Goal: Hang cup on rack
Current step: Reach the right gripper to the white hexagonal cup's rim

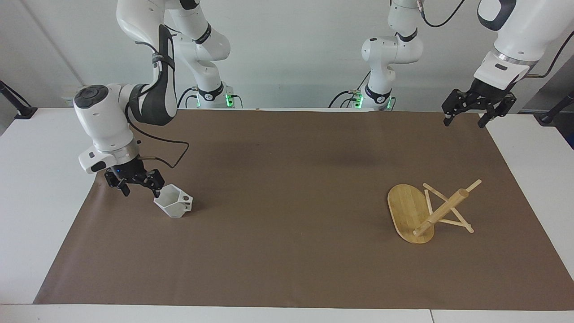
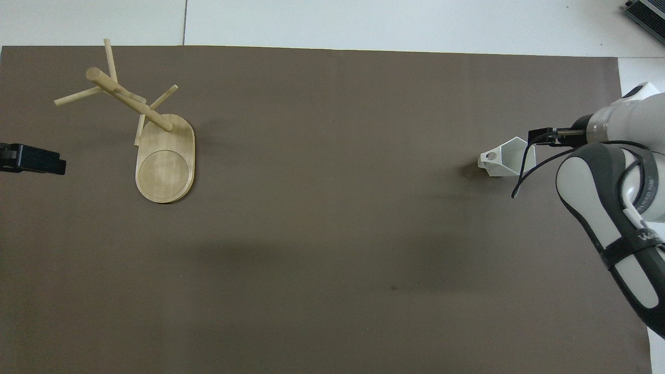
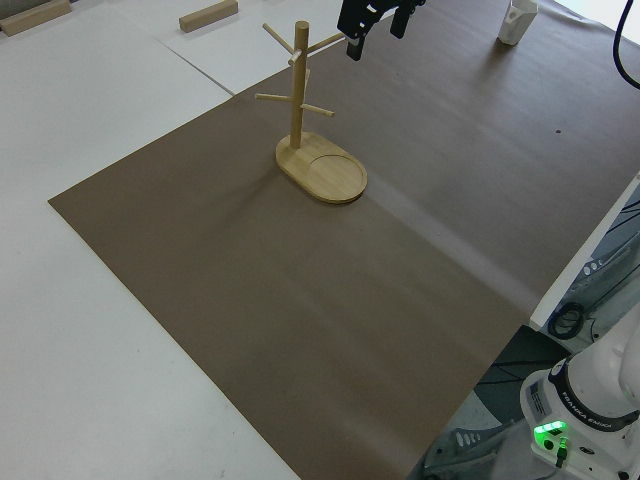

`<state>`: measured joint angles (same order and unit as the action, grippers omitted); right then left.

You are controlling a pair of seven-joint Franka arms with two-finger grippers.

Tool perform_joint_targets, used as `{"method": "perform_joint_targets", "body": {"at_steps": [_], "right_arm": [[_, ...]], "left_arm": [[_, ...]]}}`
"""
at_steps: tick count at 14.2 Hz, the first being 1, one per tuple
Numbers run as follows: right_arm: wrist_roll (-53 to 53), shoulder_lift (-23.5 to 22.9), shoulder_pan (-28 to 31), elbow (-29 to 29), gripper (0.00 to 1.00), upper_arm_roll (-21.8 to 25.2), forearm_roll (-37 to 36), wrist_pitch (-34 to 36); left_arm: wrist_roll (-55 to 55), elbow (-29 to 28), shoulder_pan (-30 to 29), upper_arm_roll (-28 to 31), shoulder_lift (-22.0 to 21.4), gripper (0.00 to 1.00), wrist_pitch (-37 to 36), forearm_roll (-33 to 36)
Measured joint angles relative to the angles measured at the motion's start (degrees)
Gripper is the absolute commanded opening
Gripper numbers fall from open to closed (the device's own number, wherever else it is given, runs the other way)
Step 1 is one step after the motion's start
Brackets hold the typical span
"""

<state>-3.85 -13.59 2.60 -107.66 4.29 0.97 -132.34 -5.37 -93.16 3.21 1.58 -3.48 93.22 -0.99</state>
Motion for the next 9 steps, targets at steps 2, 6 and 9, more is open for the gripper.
{"method": "perform_joint_targets", "body": {"at_steps": [2,6,9], "right_arm": [[0.0,-1.15,0.0,-0.65,1.0,0.0,0.0,-1.87],[0.0,-2.02,0.0,-0.82,1.0,0.0,0.0,-2.23],[0.0,-2.13,-0.03,-1.7,1.0,-0.02,0.0,-2.23]], "left_arm": [[0.0,0.0,0.0,0.0,0.0,1.0,0.0,0.0],[0.0,0.0,0.0,0.0,0.0,1.0,0.0,0.0],[0.0,0.0,0.0,0.0,0.0,1.0,0.0,0.0]]}}
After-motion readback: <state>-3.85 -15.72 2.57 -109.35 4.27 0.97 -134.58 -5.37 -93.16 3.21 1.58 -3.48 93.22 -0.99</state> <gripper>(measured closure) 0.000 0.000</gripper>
